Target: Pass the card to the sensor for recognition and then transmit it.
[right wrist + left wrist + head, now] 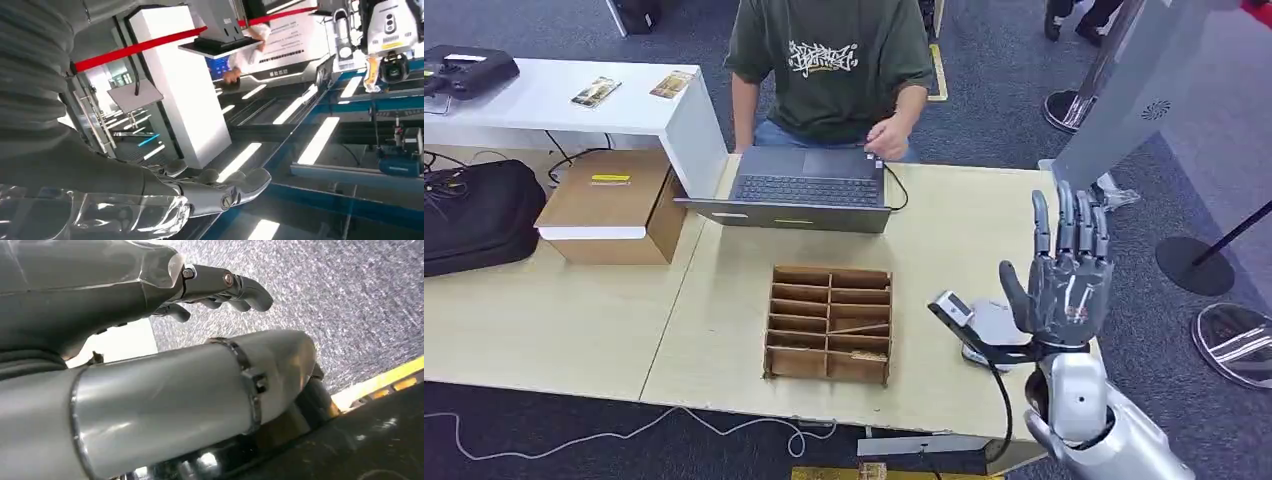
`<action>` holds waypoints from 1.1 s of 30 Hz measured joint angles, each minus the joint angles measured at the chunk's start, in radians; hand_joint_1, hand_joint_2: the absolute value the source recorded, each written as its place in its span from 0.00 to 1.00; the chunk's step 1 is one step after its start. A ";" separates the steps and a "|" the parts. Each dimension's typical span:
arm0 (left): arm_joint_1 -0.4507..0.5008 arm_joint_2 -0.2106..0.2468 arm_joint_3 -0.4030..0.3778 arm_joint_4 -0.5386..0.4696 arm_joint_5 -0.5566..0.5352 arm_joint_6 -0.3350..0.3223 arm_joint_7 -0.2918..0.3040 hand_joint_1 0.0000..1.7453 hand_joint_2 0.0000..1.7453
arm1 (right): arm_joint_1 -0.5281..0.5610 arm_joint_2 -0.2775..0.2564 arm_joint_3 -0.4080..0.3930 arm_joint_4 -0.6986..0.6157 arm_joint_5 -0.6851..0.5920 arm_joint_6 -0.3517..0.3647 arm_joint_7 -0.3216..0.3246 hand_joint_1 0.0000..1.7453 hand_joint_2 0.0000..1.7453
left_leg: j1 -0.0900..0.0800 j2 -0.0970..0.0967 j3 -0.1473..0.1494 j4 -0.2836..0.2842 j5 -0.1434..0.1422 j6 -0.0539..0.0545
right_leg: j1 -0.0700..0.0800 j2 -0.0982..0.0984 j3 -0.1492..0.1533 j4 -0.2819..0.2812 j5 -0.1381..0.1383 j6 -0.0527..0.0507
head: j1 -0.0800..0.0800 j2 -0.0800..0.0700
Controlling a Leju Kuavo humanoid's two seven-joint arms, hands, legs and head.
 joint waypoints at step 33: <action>0.003 -0.001 0.044 0.000 0.049 -0.002 0.006 0.00 0.00 | 0.378 0.234 -0.087 -0.253 0.000 0.377 0.000 0.00 1.00 | 0.000 0.000 0.000 -0.001 -0.001 -0.001 | 0.000 0.000 0.000 0.000 -0.002 0.001 | 0.000 0.000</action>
